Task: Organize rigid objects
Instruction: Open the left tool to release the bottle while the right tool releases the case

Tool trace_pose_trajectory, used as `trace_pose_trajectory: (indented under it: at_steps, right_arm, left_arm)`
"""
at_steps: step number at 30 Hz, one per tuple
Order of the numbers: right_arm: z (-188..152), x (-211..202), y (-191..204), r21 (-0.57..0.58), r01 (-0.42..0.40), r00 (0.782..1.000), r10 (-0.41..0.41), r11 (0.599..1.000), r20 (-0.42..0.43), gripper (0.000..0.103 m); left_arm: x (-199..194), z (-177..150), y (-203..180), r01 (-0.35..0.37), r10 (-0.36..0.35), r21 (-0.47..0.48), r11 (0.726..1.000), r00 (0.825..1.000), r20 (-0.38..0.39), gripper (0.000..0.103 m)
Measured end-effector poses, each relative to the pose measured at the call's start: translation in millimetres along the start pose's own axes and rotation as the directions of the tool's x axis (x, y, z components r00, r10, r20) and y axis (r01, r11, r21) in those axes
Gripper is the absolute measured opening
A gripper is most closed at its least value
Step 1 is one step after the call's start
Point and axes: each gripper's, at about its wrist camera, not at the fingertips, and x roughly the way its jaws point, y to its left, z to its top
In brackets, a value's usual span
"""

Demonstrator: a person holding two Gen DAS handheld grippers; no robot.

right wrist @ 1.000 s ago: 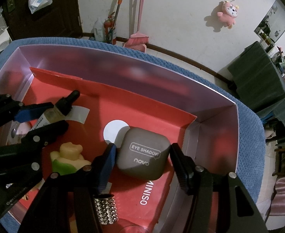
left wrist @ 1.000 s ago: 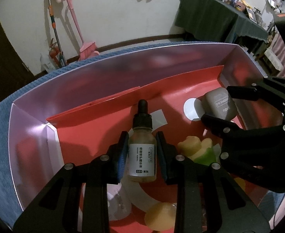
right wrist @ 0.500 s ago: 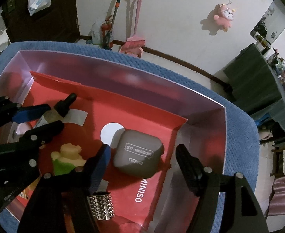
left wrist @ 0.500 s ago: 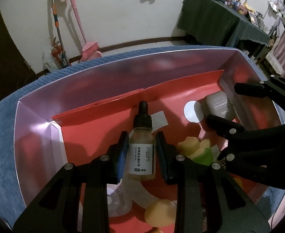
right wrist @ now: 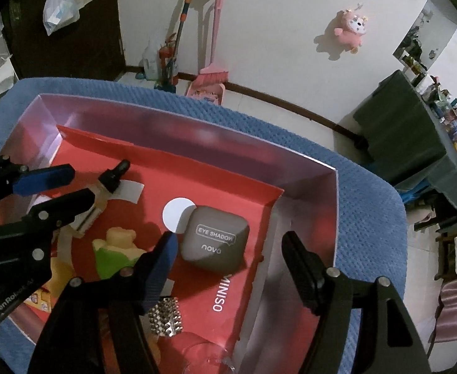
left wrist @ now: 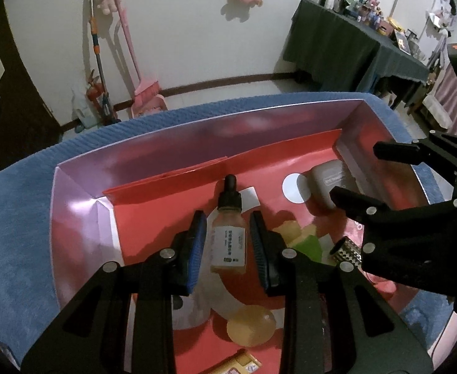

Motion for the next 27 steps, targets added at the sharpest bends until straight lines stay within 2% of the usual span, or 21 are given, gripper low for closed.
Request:
trace_pose_trajectory:
  at_steps: [11, 20, 22, 23, 24, 25, 27]
  right_arm:
    - [-10.6, -39.3, 4.7, 0.017, -0.019, 0.995, 0.018, 1.000, 0.099, 0.080]
    - [-38.8, -77.8, 15.1, 0.027, -0.055, 0.977, 0.048, 0.998, 0.210, 0.087]
    - [-47.4, -87.7, 13.8, 0.037, -0.065, 0.968, 0.054, 0.997, 0.244, 0.092]
    - [-50.9, -91.1, 12.8, 0.043, -0.069, 0.965, 0.056, 0.997, 0.256, 0.092]
    - [-55.6, -95.4, 11.3, 0.050, -0.073, 0.961, 0.057, 0.996, 0.271, 0.092]
    - [-59.7, -98.2, 9.7, 0.057, -0.075, 0.957, 0.056, 0.996, 0.284, 0.092]
    - [-68.2, -105.1, 7.9, 0.066, -0.075, 0.948, 0.051, 0.995, 0.314, 0.094]
  left_arm:
    - [-33.5, -18.8, 1.9, 0.006, -0.003, -0.037, 0.999, 0.997, 0.081, 0.028]
    - [-69.1, -43.9, 0.6, -0.003, 0.017, -0.079, 0.997, 0.985, 0.174, 0.028]
    - [-76.8, -51.0, 0.1, -0.004, 0.022, -0.090, 0.996, 0.980, 0.200, 0.039]
    - [-80.3, -52.9, -0.5, -0.008, 0.028, -0.094, 0.995, 0.977, 0.213, 0.065]
    - [-86.1, -57.4, -1.5, -0.011, 0.035, -0.098, 0.995, 0.969, 0.245, 0.079]
    - [-92.9, -62.6, -3.0, -0.010, 0.037, -0.096, 0.995, 0.956, 0.290, 0.079]
    - [-100.0, -68.6, -8.4, -0.037, 0.062, -0.084, 0.996, 0.945, 0.320, 0.079]
